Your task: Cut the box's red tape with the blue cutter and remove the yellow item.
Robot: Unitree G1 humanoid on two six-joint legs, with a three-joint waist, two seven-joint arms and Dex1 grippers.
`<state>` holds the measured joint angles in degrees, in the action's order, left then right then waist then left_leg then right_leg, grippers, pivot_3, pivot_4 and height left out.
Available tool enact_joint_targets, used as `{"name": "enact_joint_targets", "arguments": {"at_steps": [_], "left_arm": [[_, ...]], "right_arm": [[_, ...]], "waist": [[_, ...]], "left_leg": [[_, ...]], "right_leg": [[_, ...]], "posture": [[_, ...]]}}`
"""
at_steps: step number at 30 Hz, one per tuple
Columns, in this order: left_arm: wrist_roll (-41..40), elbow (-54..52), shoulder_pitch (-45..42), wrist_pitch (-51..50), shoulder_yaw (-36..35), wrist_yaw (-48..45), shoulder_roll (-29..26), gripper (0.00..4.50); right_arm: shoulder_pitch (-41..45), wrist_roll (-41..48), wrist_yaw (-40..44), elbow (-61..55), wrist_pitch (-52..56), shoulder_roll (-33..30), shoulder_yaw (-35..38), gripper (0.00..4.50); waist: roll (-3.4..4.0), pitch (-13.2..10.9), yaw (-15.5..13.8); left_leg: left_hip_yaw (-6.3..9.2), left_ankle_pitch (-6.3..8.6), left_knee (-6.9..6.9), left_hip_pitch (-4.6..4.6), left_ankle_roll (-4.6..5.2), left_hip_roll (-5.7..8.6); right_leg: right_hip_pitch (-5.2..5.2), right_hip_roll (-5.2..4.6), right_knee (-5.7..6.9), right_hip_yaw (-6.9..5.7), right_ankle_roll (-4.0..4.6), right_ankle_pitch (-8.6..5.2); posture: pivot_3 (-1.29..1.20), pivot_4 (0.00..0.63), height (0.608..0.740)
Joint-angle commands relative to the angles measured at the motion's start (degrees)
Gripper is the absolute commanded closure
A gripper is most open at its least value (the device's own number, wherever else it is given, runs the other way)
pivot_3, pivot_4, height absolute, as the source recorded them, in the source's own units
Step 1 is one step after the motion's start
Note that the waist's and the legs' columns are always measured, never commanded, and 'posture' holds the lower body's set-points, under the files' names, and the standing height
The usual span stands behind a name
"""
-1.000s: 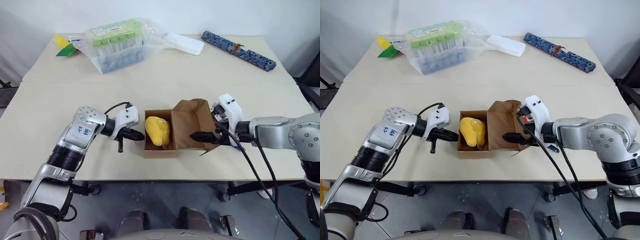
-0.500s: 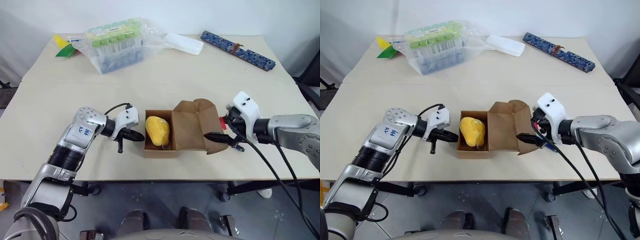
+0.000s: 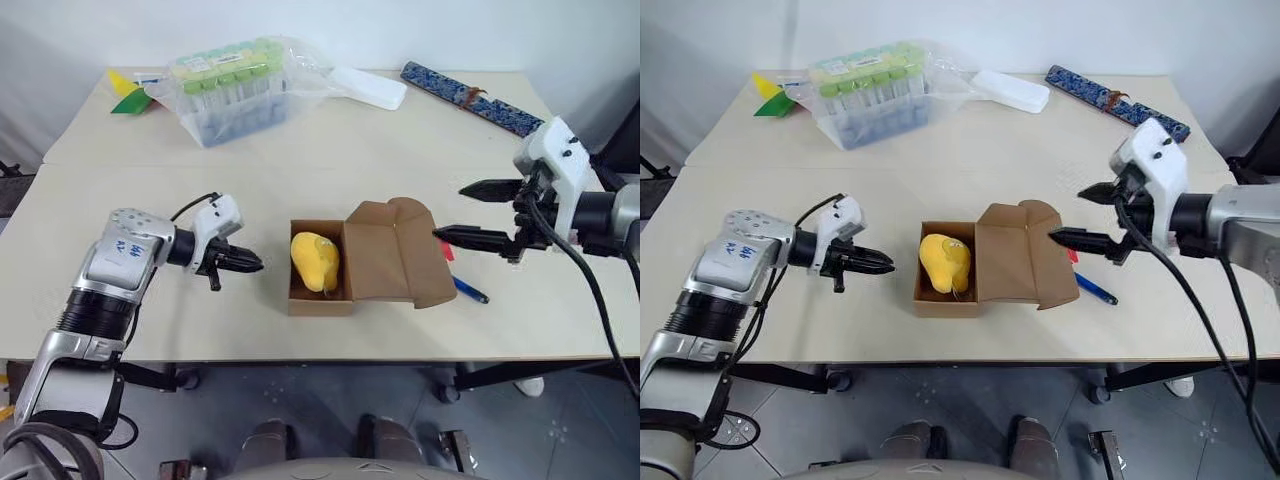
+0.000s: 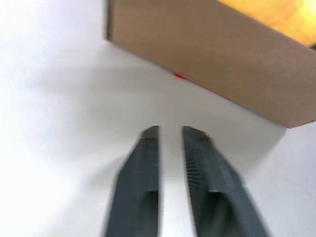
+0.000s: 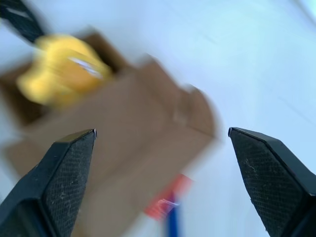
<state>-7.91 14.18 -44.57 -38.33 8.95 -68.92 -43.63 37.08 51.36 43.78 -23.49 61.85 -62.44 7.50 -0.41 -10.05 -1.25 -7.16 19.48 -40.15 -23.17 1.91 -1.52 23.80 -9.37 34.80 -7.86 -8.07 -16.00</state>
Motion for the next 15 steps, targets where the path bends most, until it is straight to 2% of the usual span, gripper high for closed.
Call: {"name": "enact_joint_targets", "arguments": {"at_steps": [1, 9, 15], "left_arm": [[-1.9, -2.8, -1.9, -1.4, -2.3, -0.5, -1.7, 2.44], [-1.5, -4.9, -11.2, 4.2, 2.6, -7.3, -1.0, 0.06], [2.0, -1.6, -18.0, 10.8, 9.1, -11.4, 2.9, 0.03]], "right_arm": [[-0.3, 2.8, -0.1, -3.0, 1.3, 0.4, 3.4, 0.0], [-6.4, 1.1, 2.2, -7.8, -4.8, 2.8, 3.4, 0.0], [-10.6, -0.7, -1.7, -10.1, -6.9, 4.9, 4.6, 0.0]], "waist": [[0.0, 0.0, -0.1], [-0.22, -0.1, -0.2], [-0.24, -0.1, -0.1]], "left_leg": [[0.0, 0.0, 0.0, 0.0, 0.0, 0.01], [-0.01, 0.0, -0.05, -0.02, -0.01, 0.08], [-0.02, -0.02, -0.04, 0.0, -0.04, 0.07]], "right_leg": [[0.0, -0.01, 0.0, 0.0, 0.0, 0.0], [-0.04, -0.01, -0.02, 0.01, 0.0, 0.0], [-0.03, 0.02, 0.02, 0.0, 0.0, 0.0]], "posture": [[0.0, 0.15, 0.74], [0.0, 0.15, 0.74], [0.0, 0.15, 0.74]]}}
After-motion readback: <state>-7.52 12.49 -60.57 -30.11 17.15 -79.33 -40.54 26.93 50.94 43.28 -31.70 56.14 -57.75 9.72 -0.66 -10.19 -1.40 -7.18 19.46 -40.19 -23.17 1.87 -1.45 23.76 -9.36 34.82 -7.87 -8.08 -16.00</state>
